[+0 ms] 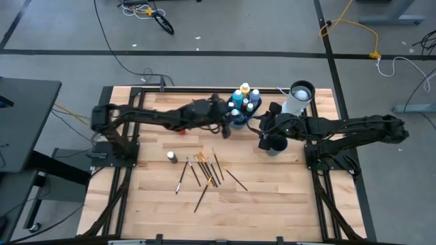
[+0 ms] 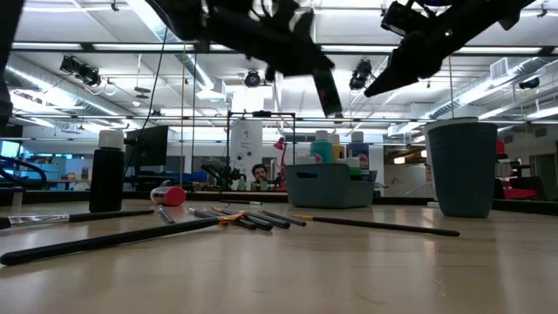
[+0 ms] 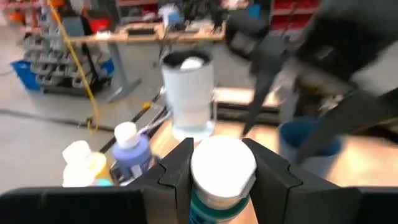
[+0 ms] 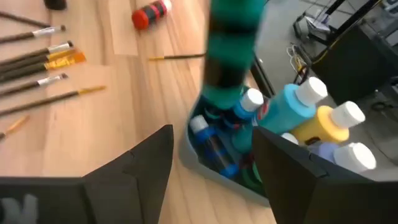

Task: Pick & Place Paint Supplies
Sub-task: Put the dark green paint bottle into the blue bin

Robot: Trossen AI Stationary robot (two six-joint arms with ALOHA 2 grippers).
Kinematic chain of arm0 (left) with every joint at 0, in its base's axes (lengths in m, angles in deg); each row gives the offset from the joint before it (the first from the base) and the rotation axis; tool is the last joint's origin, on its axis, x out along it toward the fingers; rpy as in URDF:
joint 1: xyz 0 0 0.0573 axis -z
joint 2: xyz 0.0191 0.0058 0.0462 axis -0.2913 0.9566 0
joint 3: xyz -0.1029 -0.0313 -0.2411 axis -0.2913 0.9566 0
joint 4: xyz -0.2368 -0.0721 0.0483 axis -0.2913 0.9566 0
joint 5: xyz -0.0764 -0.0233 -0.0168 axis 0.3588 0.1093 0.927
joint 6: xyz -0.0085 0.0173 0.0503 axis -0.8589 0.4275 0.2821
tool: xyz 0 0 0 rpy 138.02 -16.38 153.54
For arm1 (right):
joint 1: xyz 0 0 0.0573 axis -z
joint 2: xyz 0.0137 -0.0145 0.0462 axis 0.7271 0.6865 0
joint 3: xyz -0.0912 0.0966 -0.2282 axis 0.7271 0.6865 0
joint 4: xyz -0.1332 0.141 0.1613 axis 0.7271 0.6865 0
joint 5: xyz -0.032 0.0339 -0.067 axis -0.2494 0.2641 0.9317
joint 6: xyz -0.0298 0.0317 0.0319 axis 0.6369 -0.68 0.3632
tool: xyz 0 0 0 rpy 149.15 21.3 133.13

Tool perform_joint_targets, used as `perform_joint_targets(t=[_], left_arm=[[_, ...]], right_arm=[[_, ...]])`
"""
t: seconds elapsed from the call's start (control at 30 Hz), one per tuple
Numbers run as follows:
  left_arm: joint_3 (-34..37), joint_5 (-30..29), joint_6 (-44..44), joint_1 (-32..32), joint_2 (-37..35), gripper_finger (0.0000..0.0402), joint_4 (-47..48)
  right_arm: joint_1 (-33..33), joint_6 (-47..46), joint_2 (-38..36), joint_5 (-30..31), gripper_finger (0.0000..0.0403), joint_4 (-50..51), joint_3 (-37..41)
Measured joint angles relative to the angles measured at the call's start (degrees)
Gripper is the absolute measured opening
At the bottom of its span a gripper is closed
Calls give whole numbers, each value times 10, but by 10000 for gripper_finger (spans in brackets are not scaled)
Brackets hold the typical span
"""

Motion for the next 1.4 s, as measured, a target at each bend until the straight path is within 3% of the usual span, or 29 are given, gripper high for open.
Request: perform_joint_targets(t=[0.2, 0.6, 0.7, 1.07, 1.4], left_arm=[[-55, -8, -7, -31, 86, 125, 7], [-57, -13, -36, -60, 170, 125, 17], [-58, -11, -32, -62, 174, 125, 19], [-56, 125, -47, -64, 176, 126, 55], [-57, 87, -12, -66, 175, 142, 97]], right_arm=[[0, 19, 5, 15, 219, 13, 0], [1, 11, 5, 10, 219, 30, 0], [1, 1, 5, 10, 219, 30, 0], [1, -16, 5, 9, 219, 39, 0], [1, -31, 5, 8, 219, 51, 0]])
